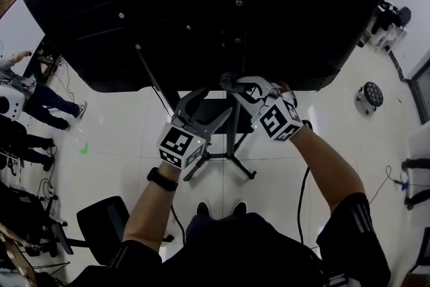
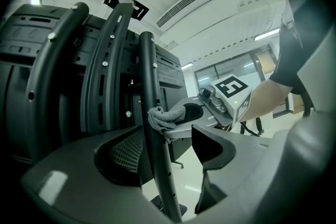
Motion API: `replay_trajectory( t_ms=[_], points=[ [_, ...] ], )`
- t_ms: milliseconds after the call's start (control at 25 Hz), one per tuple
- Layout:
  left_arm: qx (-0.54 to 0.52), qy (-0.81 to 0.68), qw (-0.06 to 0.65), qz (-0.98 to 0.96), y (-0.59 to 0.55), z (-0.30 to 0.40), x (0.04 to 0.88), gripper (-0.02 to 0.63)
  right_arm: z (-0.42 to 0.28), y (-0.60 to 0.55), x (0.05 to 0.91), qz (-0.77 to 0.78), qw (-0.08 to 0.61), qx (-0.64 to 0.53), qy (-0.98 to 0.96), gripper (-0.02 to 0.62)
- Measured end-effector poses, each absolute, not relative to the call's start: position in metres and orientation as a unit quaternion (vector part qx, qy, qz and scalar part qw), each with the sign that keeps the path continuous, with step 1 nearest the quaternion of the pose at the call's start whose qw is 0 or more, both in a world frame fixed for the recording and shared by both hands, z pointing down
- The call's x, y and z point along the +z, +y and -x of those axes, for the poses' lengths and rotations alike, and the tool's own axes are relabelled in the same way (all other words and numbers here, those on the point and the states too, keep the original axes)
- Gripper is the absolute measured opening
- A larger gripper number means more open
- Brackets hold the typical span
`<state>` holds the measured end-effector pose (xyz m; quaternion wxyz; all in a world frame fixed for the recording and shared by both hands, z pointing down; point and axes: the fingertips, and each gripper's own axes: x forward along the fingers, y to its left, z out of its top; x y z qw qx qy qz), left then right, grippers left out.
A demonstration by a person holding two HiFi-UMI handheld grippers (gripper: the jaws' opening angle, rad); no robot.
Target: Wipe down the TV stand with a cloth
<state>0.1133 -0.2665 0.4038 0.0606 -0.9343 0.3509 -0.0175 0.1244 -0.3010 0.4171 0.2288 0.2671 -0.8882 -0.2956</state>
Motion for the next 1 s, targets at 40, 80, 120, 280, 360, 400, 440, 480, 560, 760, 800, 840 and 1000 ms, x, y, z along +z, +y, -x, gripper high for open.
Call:
replay_trajectory(
  t_ms=[40,80,120,280,360,400,440,480,560,760,800,840,1000],
  points=[
    [-0.019,0.350,0.055,0.935,-0.267,-0.113,0.409,0.316,-0.124,-0.301,0.424,-0.267,0.234,-0.297,-0.887,0.028],
    [-0.021,0.347,0.048,0.936,-0.268,-0.113,0.415,0.316,-0.124,-0.301,0.432,-0.267,0.239,-0.298,-0.885,0.028],
    [-0.024,0.345,0.041,0.937,-0.268,-0.113,0.421,0.316,-0.124,-0.300,0.440,-0.266,0.245,-0.300,-0.883,0.028],
    [-0.032,0.341,0.022,0.939,-0.271,-0.111,0.442,0.316,-0.123,-0.298,0.464,-0.268,0.257,-0.297,-0.880,0.028],
    [-0.037,0.338,0.013,0.940,-0.272,-0.111,0.455,0.316,-0.122,-0.298,0.476,-0.270,0.262,-0.290,-0.880,0.028],
    [-0.041,0.336,0.009,0.941,-0.273,-0.112,0.462,0.318,-0.122,-0.298,0.483,-0.271,0.264,-0.286,-0.880,0.028],
    [-0.044,0.334,0.005,0.941,-0.273,-0.112,0.468,0.318,-0.123,-0.298,0.490,-0.272,0.267,-0.282,-0.881,0.028],
    [-0.046,0.334,0.001,0.941,-0.274,-0.112,0.475,0.318,-0.123,-0.299,0.497,-0.273,0.269,-0.279,-0.881,0.028],
    [-0.050,0.336,-0.004,0.940,-0.277,-0.109,0.489,0.318,-0.123,-0.300,0.511,-0.274,0.274,-0.272,-0.881,0.028],
    [-0.054,0.325,-0.044,0.943,-0.274,-0.114,0.528,0.318,-0.126,-0.301,0.545,-0.280,0.286,-0.261,-0.878,0.028],
    [-0.054,0.323,-0.052,0.944,-0.273,-0.114,0.534,0.318,-0.126,-0.301,0.552,-0.282,0.288,-0.260,-0.877,0.028],
    [-0.055,0.321,-0.058,0.944,-0.273,-0.114,0.542,0.318,-0.126,-0.301,0.562,-0.282,0.291,-0.259,-0.877,0.026],
    [-0.076,0.321,-0.059,0.942,-0.277,-0.114,0.576,0.318,-0.128,-0.302,0.597,-0.287,0.298,-0.249,-0.875,0.026]
  ],
)
